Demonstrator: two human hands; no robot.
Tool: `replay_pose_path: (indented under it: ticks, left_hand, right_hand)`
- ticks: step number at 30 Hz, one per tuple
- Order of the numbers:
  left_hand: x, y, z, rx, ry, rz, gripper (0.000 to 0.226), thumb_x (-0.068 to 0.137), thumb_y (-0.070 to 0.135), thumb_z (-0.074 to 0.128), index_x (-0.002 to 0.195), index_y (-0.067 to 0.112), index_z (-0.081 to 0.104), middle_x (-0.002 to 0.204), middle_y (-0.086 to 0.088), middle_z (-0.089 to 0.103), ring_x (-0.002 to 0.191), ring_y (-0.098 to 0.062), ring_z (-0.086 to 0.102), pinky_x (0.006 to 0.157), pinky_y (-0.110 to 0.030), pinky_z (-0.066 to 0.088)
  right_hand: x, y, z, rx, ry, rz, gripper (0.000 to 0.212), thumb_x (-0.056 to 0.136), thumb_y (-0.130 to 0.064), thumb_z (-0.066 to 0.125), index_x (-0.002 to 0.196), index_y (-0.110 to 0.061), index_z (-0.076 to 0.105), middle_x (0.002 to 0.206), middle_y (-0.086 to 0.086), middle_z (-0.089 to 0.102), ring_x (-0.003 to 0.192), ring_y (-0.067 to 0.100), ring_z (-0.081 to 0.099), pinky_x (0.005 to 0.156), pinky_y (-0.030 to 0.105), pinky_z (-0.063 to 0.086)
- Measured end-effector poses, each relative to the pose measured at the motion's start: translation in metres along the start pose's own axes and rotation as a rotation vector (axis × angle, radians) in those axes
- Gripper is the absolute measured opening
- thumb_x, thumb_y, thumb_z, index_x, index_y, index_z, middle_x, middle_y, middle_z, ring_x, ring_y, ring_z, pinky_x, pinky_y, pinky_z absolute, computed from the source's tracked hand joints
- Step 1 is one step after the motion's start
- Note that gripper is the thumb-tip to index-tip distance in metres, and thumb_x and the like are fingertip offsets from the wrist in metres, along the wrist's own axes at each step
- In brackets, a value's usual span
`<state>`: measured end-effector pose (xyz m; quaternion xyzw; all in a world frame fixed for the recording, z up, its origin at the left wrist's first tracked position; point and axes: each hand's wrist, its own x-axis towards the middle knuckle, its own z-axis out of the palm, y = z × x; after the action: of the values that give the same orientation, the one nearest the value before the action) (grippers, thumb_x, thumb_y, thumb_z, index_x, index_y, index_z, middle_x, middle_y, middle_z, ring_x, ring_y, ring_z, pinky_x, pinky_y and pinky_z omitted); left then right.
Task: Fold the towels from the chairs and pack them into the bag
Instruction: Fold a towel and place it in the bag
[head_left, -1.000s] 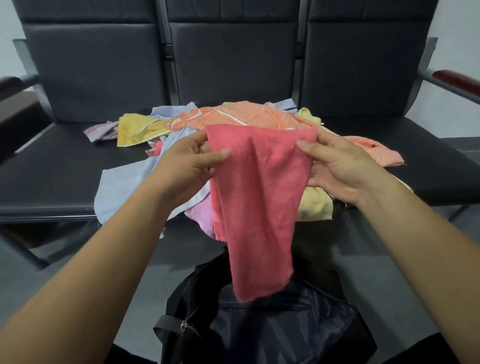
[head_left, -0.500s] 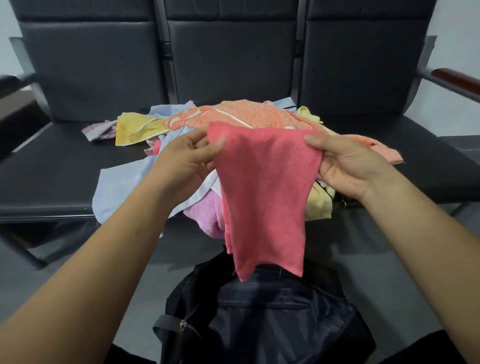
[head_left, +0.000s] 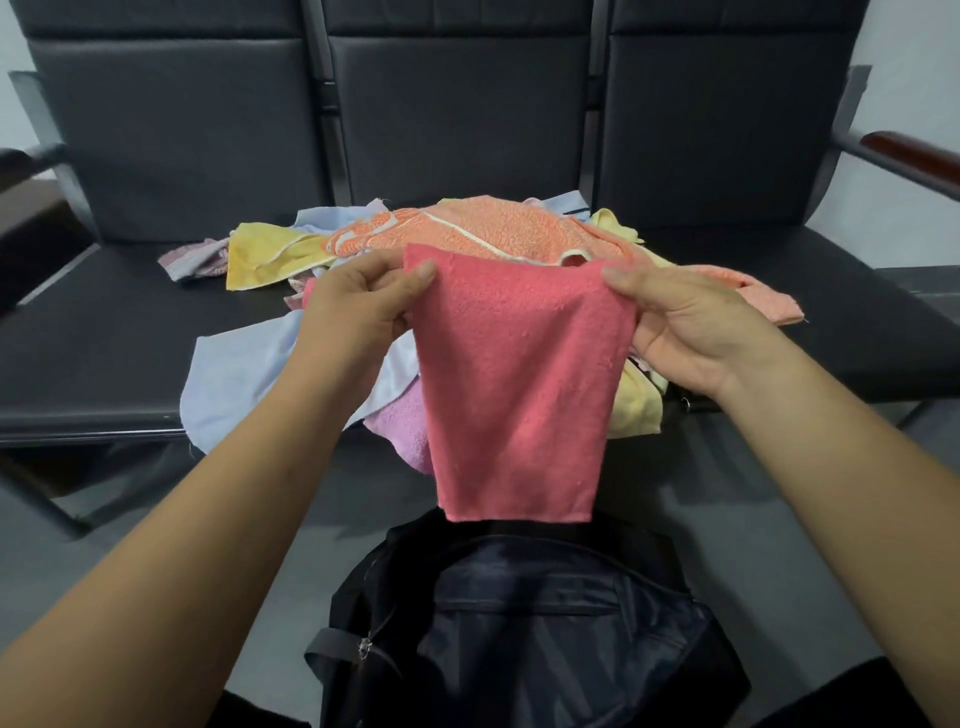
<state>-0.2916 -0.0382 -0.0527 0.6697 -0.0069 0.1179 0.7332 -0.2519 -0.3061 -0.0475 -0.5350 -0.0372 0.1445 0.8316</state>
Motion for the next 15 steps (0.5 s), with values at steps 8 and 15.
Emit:
replay_pose_path:
  ticks: [8,15]
  left_hand:
    - [0.001,-0.007,-0.003,0.075,0.039,0.118,0.017,0.09,0.007,0.073,0.107,0.008,0.075,0.105,-0.005,0.077,0.105,-0.017,0.072,0.094,-0.026,0.055]
    - [-0.001,-0.007,0.005,-0.011,-0.039,0.12,0.024,0.1,0.014,0.062,0.123,0.013,0.068,0.1,-0.012,0.071,0.09,-0.017,0.065,0.086,-0.033,0.055]
  right_hand:
    - [-0.009,0.0,0.004,-0.327,0.189,-0.253,0.01,0.084,-0.013,0.08,0.094,-0.01,0.076,0.099,0.004,0.072,0.068,0.012,0.071,0.042,0.017,0.048]
    - [-0.015,0.007,0.016,-0.505,-0.033,-0.387,0.048,0.077,-0.027,0.084,0.12,-0.028,0.065,0.112,-0.002,0.073,0.1,0.013,0.072,0.078,0.029,0.062]
